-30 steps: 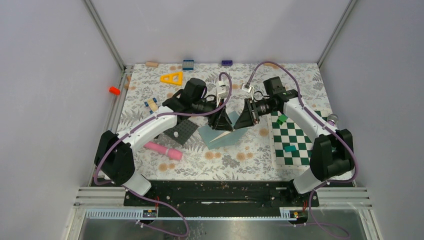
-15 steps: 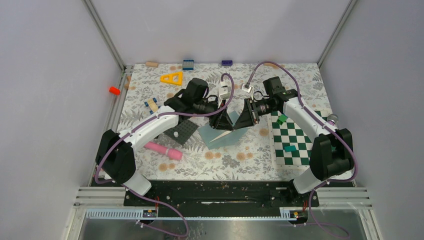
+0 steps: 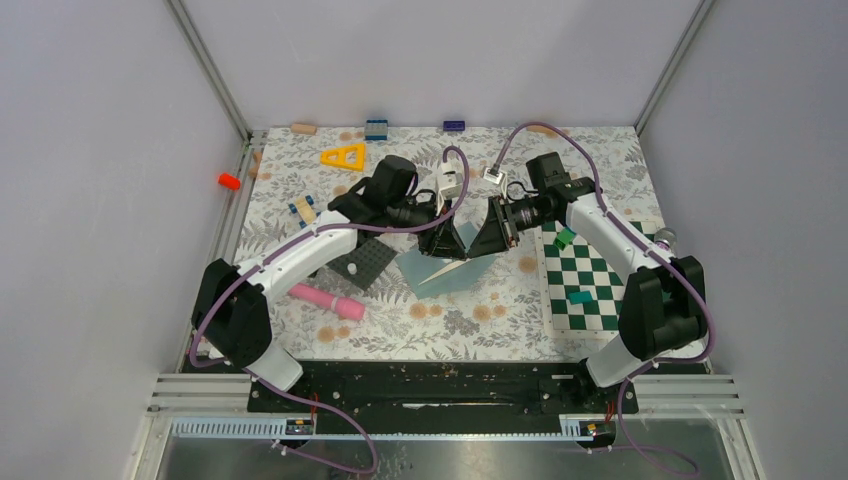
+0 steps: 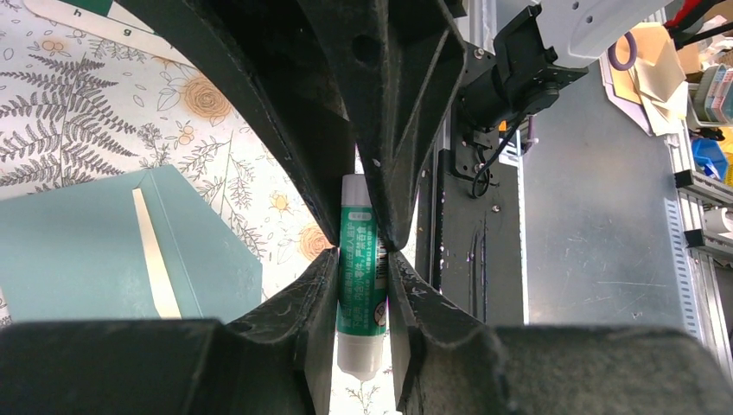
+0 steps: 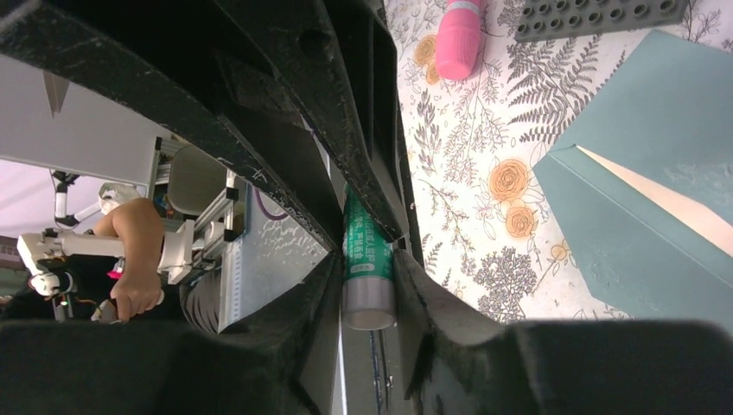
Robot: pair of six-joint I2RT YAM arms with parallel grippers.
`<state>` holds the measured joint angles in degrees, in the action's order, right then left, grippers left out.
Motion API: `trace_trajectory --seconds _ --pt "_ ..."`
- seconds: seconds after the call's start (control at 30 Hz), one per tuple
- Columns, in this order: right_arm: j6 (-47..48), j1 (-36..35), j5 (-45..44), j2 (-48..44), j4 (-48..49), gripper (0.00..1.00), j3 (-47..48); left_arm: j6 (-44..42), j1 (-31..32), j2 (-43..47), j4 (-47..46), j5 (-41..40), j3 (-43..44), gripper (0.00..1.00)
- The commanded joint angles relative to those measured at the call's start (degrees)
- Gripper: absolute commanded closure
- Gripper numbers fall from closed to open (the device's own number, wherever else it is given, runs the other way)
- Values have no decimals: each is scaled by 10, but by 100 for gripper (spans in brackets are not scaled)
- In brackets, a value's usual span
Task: Place the letter into the envelope and seal it
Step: Place the solid glue at the center of the board.
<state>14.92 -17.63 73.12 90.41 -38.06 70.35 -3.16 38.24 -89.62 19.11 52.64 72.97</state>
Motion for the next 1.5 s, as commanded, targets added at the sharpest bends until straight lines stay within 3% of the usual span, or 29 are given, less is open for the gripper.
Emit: trace_trajectory --seconds 0.0,0.1,0.33,0.4,0.7,1.0,1.47 --pt "-7 -2 -19 6 7 54 30 -3 -1 2 -4 -7 25 93" --pt "-10 2 -76 5 9 36 33 -9 -21 4 6 -7 25 93" --pt "-64 34 -191 -10 45 14 35 -91 -90 14 89 -55 20 95" --pt "-74 41 -218 -20 60 2 29 -119 -105 24 101 -90 -1 95" --pt "-87 47 -252 -43 82 0 17 -180 -183 8 108 -232 -47 96" --pt "-87 48 -245 -46 82 0 14 -211 -198 -31 80 -368 -81 96" --pt "-89 48 -237 -46 81 0 12 -228 -208 -39 37 -412 -123 94"
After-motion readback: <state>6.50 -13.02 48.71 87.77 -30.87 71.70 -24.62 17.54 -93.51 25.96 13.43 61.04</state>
